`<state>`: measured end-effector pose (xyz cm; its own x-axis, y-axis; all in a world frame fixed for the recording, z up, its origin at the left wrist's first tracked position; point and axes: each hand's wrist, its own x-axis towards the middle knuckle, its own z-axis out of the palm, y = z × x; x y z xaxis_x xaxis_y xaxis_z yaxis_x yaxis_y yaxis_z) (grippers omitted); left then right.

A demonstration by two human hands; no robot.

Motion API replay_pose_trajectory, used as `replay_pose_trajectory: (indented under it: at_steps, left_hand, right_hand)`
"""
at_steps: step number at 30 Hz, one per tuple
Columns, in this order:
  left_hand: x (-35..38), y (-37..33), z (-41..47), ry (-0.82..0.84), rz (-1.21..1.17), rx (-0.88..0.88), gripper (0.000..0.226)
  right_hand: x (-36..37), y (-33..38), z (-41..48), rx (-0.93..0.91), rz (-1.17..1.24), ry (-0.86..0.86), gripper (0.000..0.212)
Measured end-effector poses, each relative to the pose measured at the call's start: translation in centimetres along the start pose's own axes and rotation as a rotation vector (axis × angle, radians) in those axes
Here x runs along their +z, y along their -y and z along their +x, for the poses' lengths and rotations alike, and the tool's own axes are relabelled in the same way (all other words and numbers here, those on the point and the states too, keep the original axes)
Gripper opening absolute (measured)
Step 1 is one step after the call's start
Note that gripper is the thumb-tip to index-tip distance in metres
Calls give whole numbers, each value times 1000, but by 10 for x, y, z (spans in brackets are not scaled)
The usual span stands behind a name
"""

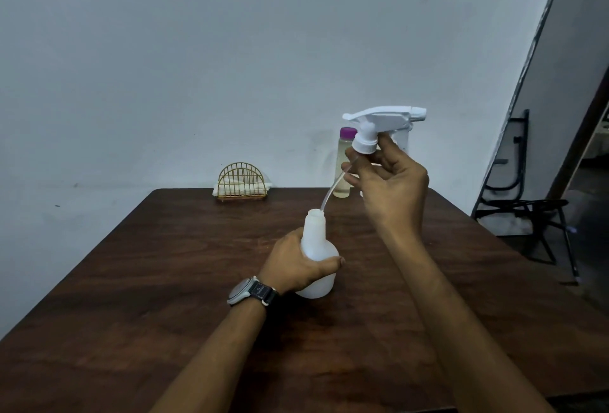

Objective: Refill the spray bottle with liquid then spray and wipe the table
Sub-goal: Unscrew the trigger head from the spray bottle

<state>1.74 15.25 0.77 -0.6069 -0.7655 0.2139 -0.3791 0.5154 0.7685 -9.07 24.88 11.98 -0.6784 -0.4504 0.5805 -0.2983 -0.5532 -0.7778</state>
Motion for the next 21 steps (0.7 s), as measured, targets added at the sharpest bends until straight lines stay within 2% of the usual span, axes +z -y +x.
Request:
replay_pose_trajectory:
  at_steps: [14,21]
  left_hand:
    - [-7,0,-4,-99,187,-20,60]
    - [-19,1,-4,-167,279,-78,57]
  right_hand:
    - [-7,20,5,-19,82,-63,31]
    - [-10,29,7,-92,39,-56,27]
